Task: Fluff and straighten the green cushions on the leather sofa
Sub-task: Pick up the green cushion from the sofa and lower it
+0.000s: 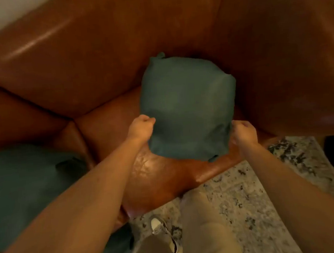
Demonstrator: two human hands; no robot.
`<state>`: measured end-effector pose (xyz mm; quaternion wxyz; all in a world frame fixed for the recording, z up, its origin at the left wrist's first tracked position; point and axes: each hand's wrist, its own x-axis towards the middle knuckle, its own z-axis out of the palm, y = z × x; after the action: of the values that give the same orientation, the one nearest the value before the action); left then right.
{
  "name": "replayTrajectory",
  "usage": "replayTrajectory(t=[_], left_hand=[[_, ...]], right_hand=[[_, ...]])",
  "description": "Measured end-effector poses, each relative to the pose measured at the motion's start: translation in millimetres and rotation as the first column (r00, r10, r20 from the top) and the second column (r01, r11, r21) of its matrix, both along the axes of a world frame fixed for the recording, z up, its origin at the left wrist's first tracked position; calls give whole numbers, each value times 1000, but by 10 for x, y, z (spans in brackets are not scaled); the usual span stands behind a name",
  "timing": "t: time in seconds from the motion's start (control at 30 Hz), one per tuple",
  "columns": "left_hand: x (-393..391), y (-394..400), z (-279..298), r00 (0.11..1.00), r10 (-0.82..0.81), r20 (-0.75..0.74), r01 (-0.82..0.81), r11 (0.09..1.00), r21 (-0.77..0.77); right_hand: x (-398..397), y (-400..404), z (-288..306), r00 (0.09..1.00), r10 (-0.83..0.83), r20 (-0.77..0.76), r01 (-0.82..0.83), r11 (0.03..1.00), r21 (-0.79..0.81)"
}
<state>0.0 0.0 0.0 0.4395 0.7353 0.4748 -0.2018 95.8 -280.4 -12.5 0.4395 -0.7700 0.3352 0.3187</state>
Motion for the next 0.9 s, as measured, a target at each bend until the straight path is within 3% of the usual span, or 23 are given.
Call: replayTrajectory(t=[0.1, 0.4, 0.6, 0.9], left_hand=[[245, 154, -136, 994, -16, -106, 29, 992, 120], [803, 431, -572, 967, 203, -154, -190, 977, 98], [959, 484, -663, 907, 394, -151, -413, 903, -121], [679, 428, -376, 838, 535, -108, -545, 808, -225]], right_hand=[[204, 86, -112, 999, -32, 1, 32, 999, -11], [671, 263, -524, 981, -171, -92, 171, 985, -8], [781, 309, -541, 975, -180, -130, 182, 983, 2], [705, 291, -126, 993, -58, -102, 71, 989, 130]])
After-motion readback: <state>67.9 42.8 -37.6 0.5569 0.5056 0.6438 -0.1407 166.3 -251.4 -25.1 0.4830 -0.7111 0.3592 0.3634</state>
